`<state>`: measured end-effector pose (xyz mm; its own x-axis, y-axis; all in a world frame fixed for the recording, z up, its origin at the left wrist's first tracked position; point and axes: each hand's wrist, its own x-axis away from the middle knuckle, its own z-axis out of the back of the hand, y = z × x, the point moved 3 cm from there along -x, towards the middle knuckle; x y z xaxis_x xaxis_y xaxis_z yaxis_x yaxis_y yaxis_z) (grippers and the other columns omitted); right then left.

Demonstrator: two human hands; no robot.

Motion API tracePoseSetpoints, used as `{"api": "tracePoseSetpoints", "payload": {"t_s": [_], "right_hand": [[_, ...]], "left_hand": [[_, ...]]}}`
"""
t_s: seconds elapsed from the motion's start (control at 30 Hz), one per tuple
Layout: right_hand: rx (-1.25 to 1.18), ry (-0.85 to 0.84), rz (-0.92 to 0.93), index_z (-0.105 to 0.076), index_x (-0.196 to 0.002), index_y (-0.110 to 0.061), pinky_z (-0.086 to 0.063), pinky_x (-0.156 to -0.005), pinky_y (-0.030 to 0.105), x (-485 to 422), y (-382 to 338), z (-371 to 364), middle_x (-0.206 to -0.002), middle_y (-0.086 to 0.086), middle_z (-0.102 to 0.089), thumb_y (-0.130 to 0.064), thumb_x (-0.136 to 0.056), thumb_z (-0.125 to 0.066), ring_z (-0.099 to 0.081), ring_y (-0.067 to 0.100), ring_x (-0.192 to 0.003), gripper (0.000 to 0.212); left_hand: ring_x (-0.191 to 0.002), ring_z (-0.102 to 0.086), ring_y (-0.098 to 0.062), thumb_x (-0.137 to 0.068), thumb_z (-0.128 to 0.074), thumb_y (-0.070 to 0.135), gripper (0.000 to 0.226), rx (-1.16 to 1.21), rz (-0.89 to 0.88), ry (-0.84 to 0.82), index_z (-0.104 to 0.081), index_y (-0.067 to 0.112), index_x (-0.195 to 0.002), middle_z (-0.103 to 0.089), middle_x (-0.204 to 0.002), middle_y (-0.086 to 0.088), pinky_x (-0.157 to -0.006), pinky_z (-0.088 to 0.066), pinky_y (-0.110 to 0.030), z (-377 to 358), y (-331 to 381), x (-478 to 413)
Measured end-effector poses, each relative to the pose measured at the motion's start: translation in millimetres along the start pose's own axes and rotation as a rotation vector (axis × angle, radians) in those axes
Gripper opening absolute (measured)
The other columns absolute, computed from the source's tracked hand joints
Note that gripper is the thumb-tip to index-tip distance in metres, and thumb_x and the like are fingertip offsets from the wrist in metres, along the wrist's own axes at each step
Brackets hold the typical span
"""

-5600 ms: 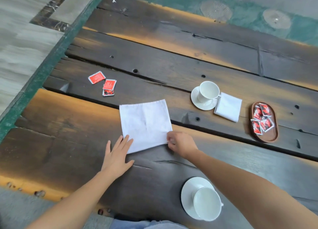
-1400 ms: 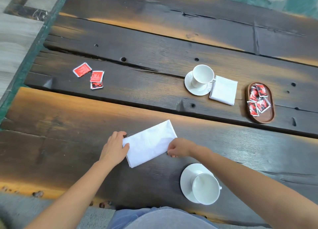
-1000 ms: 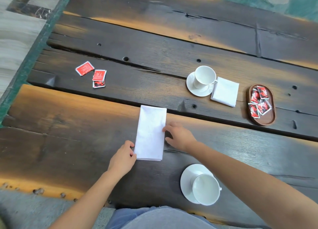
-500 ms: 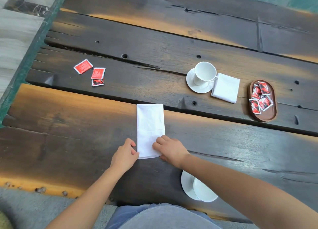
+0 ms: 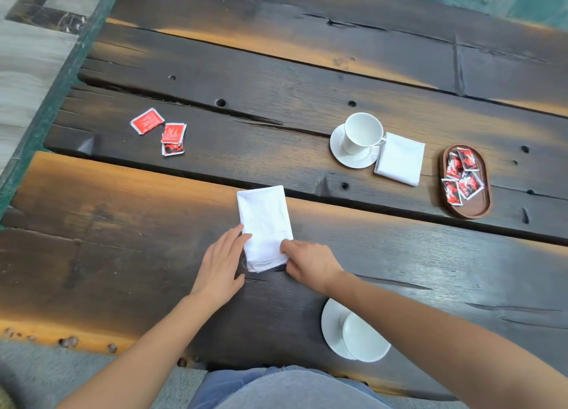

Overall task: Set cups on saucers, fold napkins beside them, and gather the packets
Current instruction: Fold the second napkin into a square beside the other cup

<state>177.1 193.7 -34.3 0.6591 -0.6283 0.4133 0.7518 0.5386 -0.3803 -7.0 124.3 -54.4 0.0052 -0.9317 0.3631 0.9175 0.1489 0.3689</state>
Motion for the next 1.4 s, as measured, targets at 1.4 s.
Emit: {"api": "tracePoseSetpoints", "payload": {"t_s": [1.4], "right_hand": [[-0.165, -0.071, -0.021, -0.051, -0.112, -0.016, -0.050, -0.071, 0.044, 6, 19, -10, -0.095, 0.015, -0.067, -0.032, -0.099, -0.042, -0.059, 0.039, -0.086, 0.023]], "left_hand": [[-0.084, -0.058, -0.011, -0.087, -0.061, 0.025, 0.011, 0.457, 0.141, 0.044, -0.065, 0.023, -0.097, -0.063, -0.092, 0.011, -0.067, -0.047, -0.027, -14, 4, 9]]}}
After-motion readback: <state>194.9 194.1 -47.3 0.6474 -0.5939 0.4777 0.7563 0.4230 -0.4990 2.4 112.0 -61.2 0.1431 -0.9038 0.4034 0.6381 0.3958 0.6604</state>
